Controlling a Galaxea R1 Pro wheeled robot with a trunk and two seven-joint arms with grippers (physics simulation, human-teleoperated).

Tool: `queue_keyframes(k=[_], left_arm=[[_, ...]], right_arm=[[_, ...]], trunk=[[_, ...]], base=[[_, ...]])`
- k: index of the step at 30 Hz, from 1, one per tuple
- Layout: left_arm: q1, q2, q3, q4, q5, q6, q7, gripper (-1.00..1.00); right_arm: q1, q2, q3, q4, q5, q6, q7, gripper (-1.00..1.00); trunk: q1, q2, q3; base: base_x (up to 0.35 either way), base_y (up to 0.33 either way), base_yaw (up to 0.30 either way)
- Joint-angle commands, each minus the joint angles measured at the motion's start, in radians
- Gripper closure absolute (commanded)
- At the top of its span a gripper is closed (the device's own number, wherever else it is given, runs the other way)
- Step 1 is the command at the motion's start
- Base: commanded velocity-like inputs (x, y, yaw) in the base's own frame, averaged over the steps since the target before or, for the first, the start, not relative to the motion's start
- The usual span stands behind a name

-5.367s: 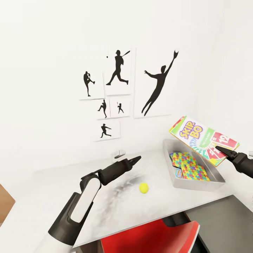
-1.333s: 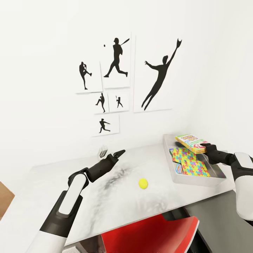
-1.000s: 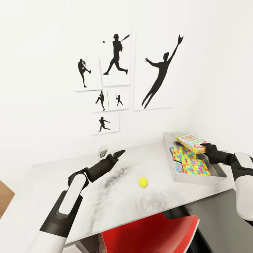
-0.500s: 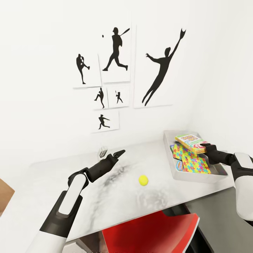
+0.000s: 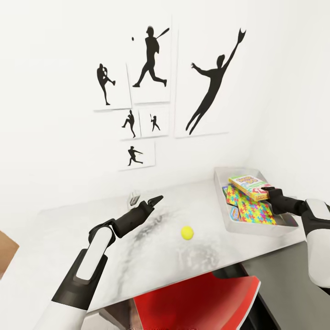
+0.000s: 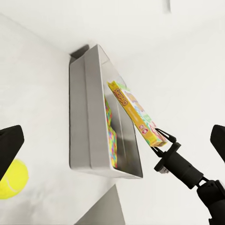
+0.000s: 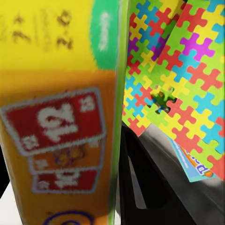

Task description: Put all the toys in the child's room - the three board games (two on the bed and one on the table), the two jigsaw puzzles on the table, and the tennis ball on the table - inside the toy box on the table in the child's room.

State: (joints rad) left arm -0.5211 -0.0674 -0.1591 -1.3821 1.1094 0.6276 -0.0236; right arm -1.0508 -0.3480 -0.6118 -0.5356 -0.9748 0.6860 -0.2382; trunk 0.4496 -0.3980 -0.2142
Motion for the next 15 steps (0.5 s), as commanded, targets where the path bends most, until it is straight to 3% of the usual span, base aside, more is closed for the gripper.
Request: queue_keyframes(k=[1, 15], left_arm=[[-0.001, -0.001, 0.001, 0.000, 0.000, 0.004, -0.002, -1.00], [-0.002, -0.001, 0.000, 0.000, 0.000, 0.004, -0.002, -1.00]], right_arm=[[-0.001, 0.000, -0.003, -0.001, -0.012, 0.003, -0.010, 1.00], [-0.003, -0.005, -0.003, -0.012, -0.011, 0.003, -0.009, 1.00]], trunk=[[0.001, -0.002, -0.004], [0.001, -0.002, -0.023]], base=[[0.000, 0.000, 0.000], [0.000, 0.000, 0.000]])
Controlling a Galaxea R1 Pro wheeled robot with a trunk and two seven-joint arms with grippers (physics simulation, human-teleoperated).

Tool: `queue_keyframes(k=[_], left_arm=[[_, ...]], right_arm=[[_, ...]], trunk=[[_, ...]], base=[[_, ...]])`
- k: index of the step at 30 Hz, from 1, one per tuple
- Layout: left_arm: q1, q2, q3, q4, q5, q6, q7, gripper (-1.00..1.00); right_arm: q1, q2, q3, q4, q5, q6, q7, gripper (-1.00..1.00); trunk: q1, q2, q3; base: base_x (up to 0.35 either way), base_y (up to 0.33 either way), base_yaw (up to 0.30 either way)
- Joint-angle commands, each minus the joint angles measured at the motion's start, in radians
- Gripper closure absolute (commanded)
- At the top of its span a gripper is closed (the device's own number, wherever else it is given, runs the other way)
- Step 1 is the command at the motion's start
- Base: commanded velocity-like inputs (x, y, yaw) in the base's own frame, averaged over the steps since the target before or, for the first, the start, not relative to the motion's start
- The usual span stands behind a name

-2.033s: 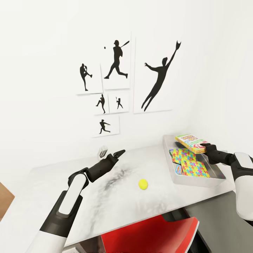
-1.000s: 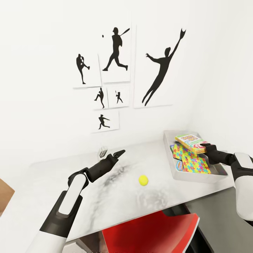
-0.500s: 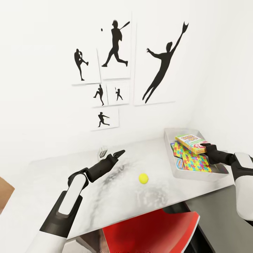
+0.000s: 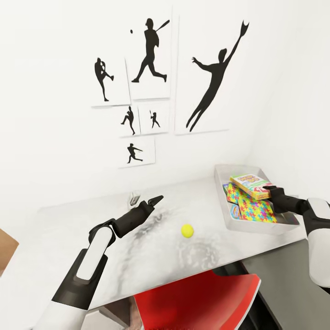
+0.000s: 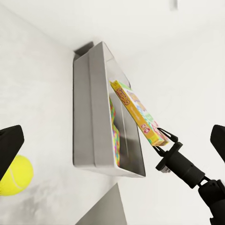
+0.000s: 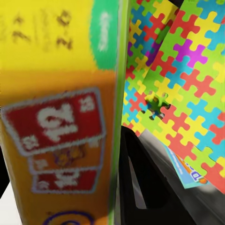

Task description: Put all the toys in the child's room - the three board games (two on the bed and one on the table), the two jigsaw puzzles on the table, and the tennis ball on the table - inside the toy box on the table in the child's room.

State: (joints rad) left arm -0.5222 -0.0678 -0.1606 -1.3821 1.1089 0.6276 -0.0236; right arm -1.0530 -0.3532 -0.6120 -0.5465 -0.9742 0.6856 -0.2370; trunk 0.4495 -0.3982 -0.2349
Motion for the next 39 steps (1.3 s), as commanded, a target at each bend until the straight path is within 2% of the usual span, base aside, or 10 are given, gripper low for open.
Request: queue_keyframes(k=[1, 25, 39], left_arm=[[-0.001, 0.000, 0.001, 0.000, 0.000, 0.004, -0.002, -1.00], [-0.001, 0.000, 0.002, 0.000, 0.000, 0.004, -0.002, -1.00], [-0.001, 0.000, 0.001, 0.000, 0.001, 0.004, -0.002, -1.00]], right_arm=[[-0.001, 0.000, -0.003, -0.001, -0.012, 0.003, -0.010, 1.00], [-0.005, -0.004, -0.002, -0.004, -0.012, 0.004, -0.007, 1.00], [-0.004, -0.012, -0.002, -0.004, -0.012, 0.005, -0.006, 1.00]], trunk=[[0.001, -0.002, -0.003], [0.001, -0.002, -0.005], [0.001, -0.002, -0.022]], base=[[0.000, 0.000, 0.000], [0.000, 0.000, 0.000], [0.000, 0.000, 0.000]])
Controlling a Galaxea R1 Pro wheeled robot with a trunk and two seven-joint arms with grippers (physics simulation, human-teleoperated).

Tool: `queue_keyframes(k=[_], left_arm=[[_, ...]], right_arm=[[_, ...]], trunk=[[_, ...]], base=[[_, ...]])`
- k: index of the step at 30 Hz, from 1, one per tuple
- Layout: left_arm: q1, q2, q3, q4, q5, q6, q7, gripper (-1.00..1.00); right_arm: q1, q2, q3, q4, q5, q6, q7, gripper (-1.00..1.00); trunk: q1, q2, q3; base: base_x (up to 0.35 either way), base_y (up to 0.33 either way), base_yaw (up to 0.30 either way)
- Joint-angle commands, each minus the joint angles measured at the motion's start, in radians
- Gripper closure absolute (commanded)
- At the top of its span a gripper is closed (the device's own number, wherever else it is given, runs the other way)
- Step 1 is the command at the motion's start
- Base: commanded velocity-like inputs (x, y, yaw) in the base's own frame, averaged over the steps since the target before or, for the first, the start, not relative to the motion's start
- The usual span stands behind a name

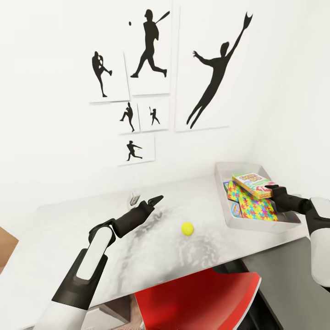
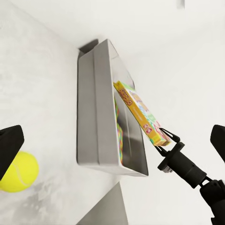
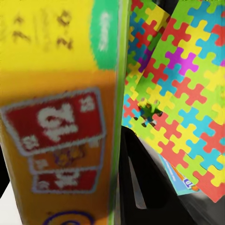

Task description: Put all the toys in the child's room - the three board games (two on the bed and one on the table), the two jigsaw puzzles on the table, and the tennis ball on the table - inside the toy box on the table in the child's room.

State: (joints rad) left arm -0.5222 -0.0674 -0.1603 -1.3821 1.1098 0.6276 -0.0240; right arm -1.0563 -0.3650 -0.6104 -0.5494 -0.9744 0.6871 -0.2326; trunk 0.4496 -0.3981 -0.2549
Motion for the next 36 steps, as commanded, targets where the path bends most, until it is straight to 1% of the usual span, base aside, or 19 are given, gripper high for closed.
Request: queue_keyframes(k=[1, 15, 30, 36], left_arm=[[-0.001, -0.001, 0.001, 0.000, 0.000, 0.004, -0.002, -1.00], [-0.001, -0.002, 0.001, 0.000, -0.002, 0.004, -0.001, -1.00], [-0.001, -0.002, 0.001, 0.000, -0.001, 0.004, -0.001, -1.00], [-0.001, -0.002, 0.001, 0.000, -0.001, 0.004, -0.001, -1.00]], right_arm=[[-0.001, 0.000, -0.003, -0.001, -0.012, 0.003, -0.010, 1.00], [0.000, -0.002, -0.003, -0.001, -0.012, 0.003, -0.008, 1.00], [0.001, 0.001, -0.003, -0.001, -0.013, 0.003, -0.009, 1.00], [0.001, 0.000, -0.003, -0.001, -0.013, 0.003, -0.008, 1.00]], trunk=[[0.001, -0.002, -0.004], [0.001, -0.002, -0.024], [0.001, -0.002, -0.027], [0.001, -0.002, -0.032]], base=[[0.000, 0.000, 0.000], [0.000, 0.000, 0.000], [0.000, 0.000, 0.000], [0.000, 0.000, 0.000]])
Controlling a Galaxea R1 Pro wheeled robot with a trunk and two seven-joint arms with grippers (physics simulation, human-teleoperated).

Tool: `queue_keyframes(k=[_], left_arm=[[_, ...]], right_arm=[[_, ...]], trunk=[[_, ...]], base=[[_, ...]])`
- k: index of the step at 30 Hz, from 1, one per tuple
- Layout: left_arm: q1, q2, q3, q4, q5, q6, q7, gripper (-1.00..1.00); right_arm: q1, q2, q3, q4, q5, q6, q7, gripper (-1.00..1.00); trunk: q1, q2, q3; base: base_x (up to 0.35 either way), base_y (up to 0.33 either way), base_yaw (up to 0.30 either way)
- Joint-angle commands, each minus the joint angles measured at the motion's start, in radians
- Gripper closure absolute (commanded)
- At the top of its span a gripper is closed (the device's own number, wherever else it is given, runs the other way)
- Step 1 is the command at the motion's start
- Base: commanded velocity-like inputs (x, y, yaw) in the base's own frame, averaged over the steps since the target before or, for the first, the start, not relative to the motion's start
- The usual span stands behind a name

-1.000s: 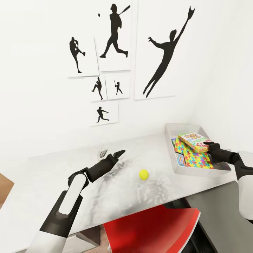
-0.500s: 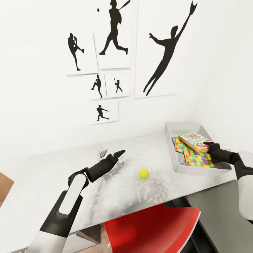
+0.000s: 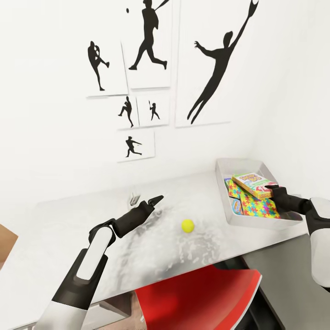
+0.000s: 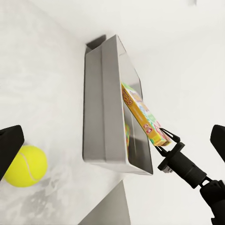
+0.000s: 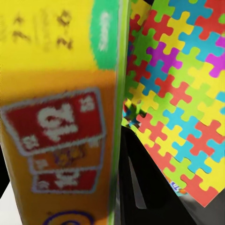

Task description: Put all the toys in the child's room - the three board games (two on the bed and one on the table), the two jigsaw puzzles on the table, and the tennis ball on the table - inside the toy box on the table in the child's room.

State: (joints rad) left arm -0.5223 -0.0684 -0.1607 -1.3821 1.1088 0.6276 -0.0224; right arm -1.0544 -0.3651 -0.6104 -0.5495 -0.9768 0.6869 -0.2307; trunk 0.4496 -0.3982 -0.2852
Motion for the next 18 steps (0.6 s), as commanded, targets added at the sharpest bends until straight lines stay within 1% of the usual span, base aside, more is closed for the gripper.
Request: queue_keyframes(k=[1, 17, 18], left_arm=[[-0.001, -0.001, 0.001, 0.000, 0.000, 0.004, -0.002, -1.00], [0.000, -0.001, 0.001, 0.000, 0.000, 0.004, -0.002, -1.00], [0.000, -0.001, 0.001, 0.000, 0.000, 0.004, -0.002, -1.00]], right_arm=[[-0.001, 0.000, -0.003, -0.001, -0.011, 0.003, -0.010, 1.00], [-0.001, -0.004, -0.003, -0.001, -0.010, 0.002, -0.008, 1.00], [-0.001, -0.004, -0.003, -0.001, -0.010, 0.002, -0.008, -1.00]], trunk=[[0.001, -0.002, -0.003], [0.001, -0.002, -0.008], [0.001, -0.002, -0.008]], base=[[0.000, 0.000, 0.000], [0.000, 0.000, 0.000], [0.000, 0.000, 0.000]])
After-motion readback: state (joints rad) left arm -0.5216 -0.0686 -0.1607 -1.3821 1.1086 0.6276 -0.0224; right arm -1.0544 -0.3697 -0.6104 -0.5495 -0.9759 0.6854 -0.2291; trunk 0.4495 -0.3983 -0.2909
